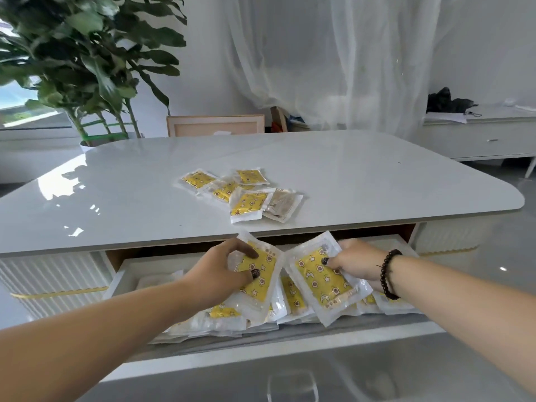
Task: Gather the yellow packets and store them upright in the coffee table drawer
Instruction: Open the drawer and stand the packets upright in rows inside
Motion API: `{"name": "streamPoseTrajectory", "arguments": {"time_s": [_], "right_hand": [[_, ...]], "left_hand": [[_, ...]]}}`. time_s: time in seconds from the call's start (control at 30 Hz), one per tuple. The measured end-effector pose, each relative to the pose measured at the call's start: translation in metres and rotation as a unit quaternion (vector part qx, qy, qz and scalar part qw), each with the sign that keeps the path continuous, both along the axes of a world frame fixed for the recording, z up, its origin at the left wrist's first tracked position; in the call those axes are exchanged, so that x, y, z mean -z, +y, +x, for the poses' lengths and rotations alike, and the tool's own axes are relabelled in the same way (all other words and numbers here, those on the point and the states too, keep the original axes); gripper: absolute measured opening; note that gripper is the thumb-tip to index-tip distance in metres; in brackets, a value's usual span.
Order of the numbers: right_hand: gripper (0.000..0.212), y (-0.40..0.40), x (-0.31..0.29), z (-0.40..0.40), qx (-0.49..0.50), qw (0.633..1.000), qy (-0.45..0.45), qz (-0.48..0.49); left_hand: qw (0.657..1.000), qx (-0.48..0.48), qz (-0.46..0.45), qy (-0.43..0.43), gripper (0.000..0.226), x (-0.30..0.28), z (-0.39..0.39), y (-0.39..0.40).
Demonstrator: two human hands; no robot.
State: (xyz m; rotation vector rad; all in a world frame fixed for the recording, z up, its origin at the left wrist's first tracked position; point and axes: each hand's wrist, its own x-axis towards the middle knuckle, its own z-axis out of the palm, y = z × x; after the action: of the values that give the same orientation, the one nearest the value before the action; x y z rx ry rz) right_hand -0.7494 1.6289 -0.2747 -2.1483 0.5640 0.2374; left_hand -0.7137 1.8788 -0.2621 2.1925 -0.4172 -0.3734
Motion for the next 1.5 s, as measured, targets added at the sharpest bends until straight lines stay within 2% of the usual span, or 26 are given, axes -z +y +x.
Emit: {"name": "streamPoseTrajectory", "arguments": {"time_s": [0.13, 0.23, 0.43, 0.5, 0.6, 0.73, 1.0, 1.07, 1.1, 1.17, 1.23, 1.33, 1.4, 1.5], "right_hand": [[0.011, -0.003, 0.025, 0.012, 0.063, 0.996, 0.056, -0.025], [0.03, -0.005, 0.043, 0.019, 0.092, 0.993, 0.069, -0.03], [0.04, -0.006, 0.05, 0.038, 0.099, 0.993, 0.054, -0.037], [0.036, -0.007, 0.056, 0.041, 0.086, 0.993, 0.055, -0.053], [0.013, -0.006, 0.063, 0.042, 0.06, 0.99, 0.048, -0.117], [0.032, -0.006, 0.068, 0.043, 0.039, 0.976, 0.029, -0.211], [0.029, -0.008, 0.065, 0.038, 0.016, 0.964, 0.023, -0.265], [0.04, -0.003, 0.061, 0.035, 0.024, 0.959, 0.018, -0.281], [0.047, 0.0, 0.058, 0.034, 0.024, 0.952, 0.007, -0.305], [0.043, 0.009, 0.045, 0.029, 0.009, 0.94, -0.049, -0.338], [0.03, 0.022, 0.027, 0.024, -0.022, 0.95, -0.117, -0.289], [0.017, 0.053, -0.003, 0.012, -0.05, 0.986, -0.156, -0.031], [0.01, 0.073, -0.02, 0.004, -0.103, 0.98, -0.143, 0.092], [0.017, 0.091, -0.038, -0.004, -0.151, 0.962, -0.167, 0.154]], "left_hand": [[0.999, 0.022, -0.005, 0.027, 0.033, 0.006, 0.002, -0.003], [0.998, 0.03, -0.01, 0.054, 0.05, 0.013, 0.002, -0.003], [0.996, 0.016, -0.02, 0.083, 0.084, 0.025, 0.006, 0.002], [0.996, -0.006, -0.019, 0.088, 0.08, 0.027, 0.007, 0.003], [0.993, -0.042, -0.025, 0.104, 0.062, 0.03, 0.011, 0.005], [0.994, -0.051, -0.008, 0.101, 0.047, 0.031, 0.012, 0.006], [0.997, -0.01, -0.034, 0.071, 0.047, 0.021, 0.012, 0.013], [0.997, 0.002, -0.036, 0.063, 0.045, 0.016, 0.012, 0.016], [0.998, 0.009, -0.036, 0.056, 0.045, 0.014, 0.012, 0.017], [0.999, 0.023, -0.03, 0.037, 0.043, 0.009, 0.01, 0.021], [0.999, 0.042, -0.012, 0.009, 0.041, 0.002, 0.009, 0.026], [0.996, 0.072, 0.031, -0.037, 0.039, -0.01, 0.005, 0.032], [0.995, 0.078, 0.039, -0.056, 0.037, -0.019, 0.001, 0.036], [0.994, 0.06, 0.038, -0.085, 0.036, -0.036, -0.002, 0.045]]}}
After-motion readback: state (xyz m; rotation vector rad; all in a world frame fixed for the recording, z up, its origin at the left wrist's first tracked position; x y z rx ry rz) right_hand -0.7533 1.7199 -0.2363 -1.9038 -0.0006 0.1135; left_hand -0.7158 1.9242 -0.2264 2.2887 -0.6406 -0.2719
